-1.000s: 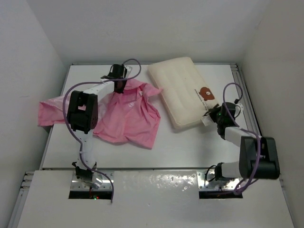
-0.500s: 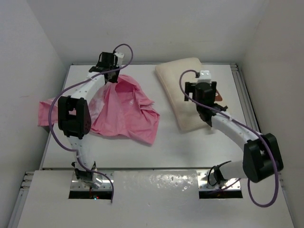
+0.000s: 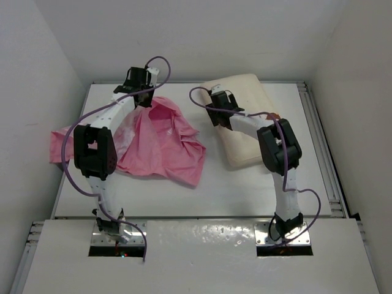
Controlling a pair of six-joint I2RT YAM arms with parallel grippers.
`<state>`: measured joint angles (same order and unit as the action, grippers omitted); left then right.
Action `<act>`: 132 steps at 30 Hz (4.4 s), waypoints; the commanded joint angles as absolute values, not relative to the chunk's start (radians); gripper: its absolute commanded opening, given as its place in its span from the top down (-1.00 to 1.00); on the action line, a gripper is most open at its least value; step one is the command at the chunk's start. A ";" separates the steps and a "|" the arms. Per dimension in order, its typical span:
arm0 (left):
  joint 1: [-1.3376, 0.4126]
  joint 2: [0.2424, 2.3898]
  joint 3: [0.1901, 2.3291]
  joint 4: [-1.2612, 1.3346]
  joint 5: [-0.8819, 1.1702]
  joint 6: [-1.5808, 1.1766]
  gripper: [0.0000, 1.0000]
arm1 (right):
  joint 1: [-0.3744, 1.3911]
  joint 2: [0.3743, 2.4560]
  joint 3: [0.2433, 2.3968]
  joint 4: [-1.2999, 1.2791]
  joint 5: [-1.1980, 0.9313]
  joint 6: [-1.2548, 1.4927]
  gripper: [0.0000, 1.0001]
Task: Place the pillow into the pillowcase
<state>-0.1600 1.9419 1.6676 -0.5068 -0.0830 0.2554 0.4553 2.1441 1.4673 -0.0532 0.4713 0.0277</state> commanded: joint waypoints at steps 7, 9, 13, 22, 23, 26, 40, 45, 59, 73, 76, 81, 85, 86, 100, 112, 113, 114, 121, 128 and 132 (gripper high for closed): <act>-0.160 1.881 1.669 -0.465 -0.078 0.239 1.00 | 0.443 1.880 1.168 -0.062 0.085 -0.061 1.00; -0.160 1.885 1.674 -0.463 -0.077 0.238 1.00 | 0.439 1.690 1.068 -0.025 0.017 -0.107 1.00; -0.163 1.897 1.686 -0.465 -0.083 0.244 1.00 | 0.425 1.373 0.864 -0.098 -0.239 -0.222 1.00; -0.164 1.931 1.736 -0.477 -0.084 0.255 1.00 | 0.336 1.169 0.810 0.029 -0.299 -0.100 -0.98; -0.166 1.933 1.736 -0.477 -0.080 0.253 1.00 | 0.303 1.222 0.855 0.026 -0.296 -0.042 -0.98; -0.164 1.924 1.726 -0.477 -0.078 0.253 1.00 | 0.261 1.551 1.188 -0.116 -0.291 0.023 -0.98; -0.184 1.925 1.713 -0.477 -0.092 0.250 1.00 | 0.183 2.315 1.774 -0.342 -0.693 0.074 -0.98; -0.186 1.928 1.723 -0.479 -0.092 0.249 1.00 | 0.161 2.174 1.568 -0.229 -0.793 0.070 0.45; -0.219 1.919 1.770 -0.528 -0.035 0.296 1.00 | 0.342 1.706 1.203 0.225 -0.864 0.250 1.00; -0.232 1.867 1.802 -0.810 0.314 0.442 1.00 | 0.491 2.189 1.519 0.626 -0.660 0.646 1.00; -0.242 1.864 1.798 -0.867 0.322 0.482 1.00 | 0.465 2.200 1.516 0.660 -0.560 0.684 1.00; -0.250 1.841 1.724 -0.905 0.209 0.653 1.00 | 0.410 2.194 1.519 0.687 -0.456 0.755 1.00; -0.276 1.845 1.684 -0.931 0.185 0.741 1.00 | 0.400 2.220 1.564 0.632 -0.327 0.750 1.00; -0.282 1.845 1.692 -0.937 0.211 0.744 1.00 | 0.403 2.232 1.583 0.574 -0.301 0.743 1.00; -0.258 1.850 1.713 -0.730 0.114 0.519 1.00 | 0.394 1.843 1.303 0.316 -0.420 0.160 -0.98; -0.181 1.809 1.691 -0.839 -0.040 0.377 -0.41 | 0.747 1.644 1.054 -0.029 -0.227 -0.402 -0.98; -0.186 1.798 1.668 -0.842 -0.032 0.368 -0.45 | 0.761 1.655 1.049 -0.032 -0.140 -0.396 -0.98; -0.198 1.775 1.608 -0.841 -0.028 0.361 -0.47 | 0.775 1.660 1.043 -0.032 -0.100 -0.384 -0.98; -0.210 1.792 1.401 -0.640 -0.204 0.354 -0.43 | 0.854 1.726 1.025 -0.024 -0.049 -0.370 -0.98; -0.204 1.819 1.399 -0.552 -0.135 0.376 1.00 | 0.848 1.873 1.126 -0.044 0.034 -0.287 -0.24; -0.206 1.802 1.411 -0.623 -0.066 0.425 1.00 | 0.781 1.833 1.163 0.027 0.063 -0.170 1.00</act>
